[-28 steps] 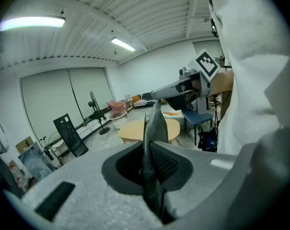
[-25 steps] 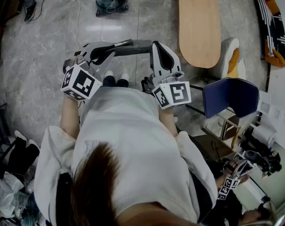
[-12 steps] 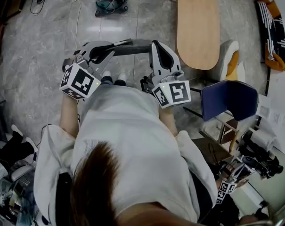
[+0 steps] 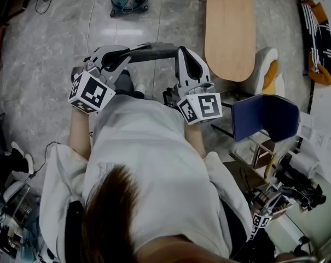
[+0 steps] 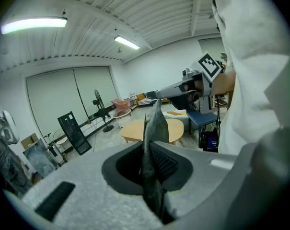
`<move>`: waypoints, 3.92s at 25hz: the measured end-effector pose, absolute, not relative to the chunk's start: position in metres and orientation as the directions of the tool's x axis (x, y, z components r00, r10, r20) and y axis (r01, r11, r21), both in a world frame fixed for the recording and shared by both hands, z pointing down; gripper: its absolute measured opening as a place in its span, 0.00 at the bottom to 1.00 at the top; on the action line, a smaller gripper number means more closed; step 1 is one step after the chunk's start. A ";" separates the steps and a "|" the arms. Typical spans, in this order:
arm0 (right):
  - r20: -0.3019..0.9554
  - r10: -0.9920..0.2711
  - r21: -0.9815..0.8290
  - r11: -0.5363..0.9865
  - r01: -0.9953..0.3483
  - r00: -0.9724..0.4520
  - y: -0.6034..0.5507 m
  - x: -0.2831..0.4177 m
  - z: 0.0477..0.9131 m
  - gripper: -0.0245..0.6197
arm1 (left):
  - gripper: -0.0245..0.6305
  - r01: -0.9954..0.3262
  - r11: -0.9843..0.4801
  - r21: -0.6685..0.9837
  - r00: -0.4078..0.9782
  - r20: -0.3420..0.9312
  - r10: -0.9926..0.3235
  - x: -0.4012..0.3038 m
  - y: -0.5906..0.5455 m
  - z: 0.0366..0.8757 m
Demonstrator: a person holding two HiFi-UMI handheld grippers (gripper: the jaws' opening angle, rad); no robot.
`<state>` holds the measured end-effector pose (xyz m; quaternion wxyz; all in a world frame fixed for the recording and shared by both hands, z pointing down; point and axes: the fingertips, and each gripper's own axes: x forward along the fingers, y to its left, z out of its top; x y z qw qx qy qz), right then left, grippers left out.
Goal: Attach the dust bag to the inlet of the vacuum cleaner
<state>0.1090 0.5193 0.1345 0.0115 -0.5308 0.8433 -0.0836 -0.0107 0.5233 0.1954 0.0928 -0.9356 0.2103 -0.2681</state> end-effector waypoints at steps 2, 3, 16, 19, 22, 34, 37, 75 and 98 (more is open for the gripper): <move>0.076 -0.895 -0.160 0.425 -0.891 -0.440 0.513 0.108 0.136 0.04 | 0.10 -0.343 -0.896 -0.281 0.766 0.469 -0.441 -0.012 0.518 0.198; 0.081 -0.893 -0.161 0.426 -0.890 -0.443 0.509 0.106 0.137 0.04 | 0.10 -0.343 -0.897 -0.279 0.765 0.472 -0.439 -0.013 0.515 0.199; 0.087 -0.900 -0.169 0.410 -0.897 -0.427 0.404 0.062 0.129 0.04 | 0.10 -0.320 -0.918 -0.235 0.781 0.484 -0.396 -0.054 0.420 0.208; 0.076 -0.904 -0.163 0.406 -0.899 -0.421 0.375 0.045 0.124 0.04 | 0.10 -0.301 -0.922 -0.242 0.782 0.491 -0.384 -0.068 0.392 0.210; 0.074 -0.907 -0.164 0.399 -0.902 -0.415 0.354 0.032 0.124 0.04 | 0.10 -0.292 -0.923 -0.252 0.779 0.497 -0.382 -0.081 0.366 0.211; 0.102 -0.910 -0.174 0.382 -0.908 -0.403 0.303 0.022 0.132 0.04 | 0.10 -0.308 -0.923 -0.231 0.772 0.506 -0.385 -0.100 0.305 0.221; 0.107 -0.906 -0.180 0.388 -0.904 -0.410 0.290 0.027 0.134 0.04 | 0.10 -0.309 -0.925 -0.223 0.767 0.516 -0.381 -0.095 0.295 0.224; 0.126 -0.825 -0.223 0.517 -0.826 -0.551 0.068 0.126 0.146 0.04 | 0.10 -0.422 -0.883 -0.205 0.678 0.576 -0.458 0.002 0.104 0.248; 0.204 -0.875 -0.221 0.396 -0.891 -0.439 -0.012 0.074 0.154 0.04 | 0.10 -0.243 -0.970 -0.010 0.784 0.586 -0.203 -0.026 0.046 0.289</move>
